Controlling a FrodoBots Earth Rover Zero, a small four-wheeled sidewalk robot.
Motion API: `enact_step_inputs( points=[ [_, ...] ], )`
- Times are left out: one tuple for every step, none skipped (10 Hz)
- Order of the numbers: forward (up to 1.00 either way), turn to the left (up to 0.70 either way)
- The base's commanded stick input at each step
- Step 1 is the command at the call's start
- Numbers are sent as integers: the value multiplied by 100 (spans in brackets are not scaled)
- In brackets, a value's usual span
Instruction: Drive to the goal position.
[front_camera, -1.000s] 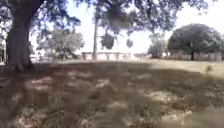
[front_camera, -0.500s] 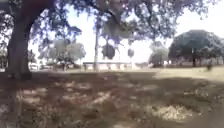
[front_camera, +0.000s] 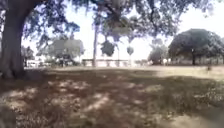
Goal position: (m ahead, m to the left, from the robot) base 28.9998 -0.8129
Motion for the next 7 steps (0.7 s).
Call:
enact_step_inputs(
  points=[
    [70,0],
    [70,0],
    [70,0],
    [70,0],
    [70,0],
    [70,0],
    [70,0]
  ],
)
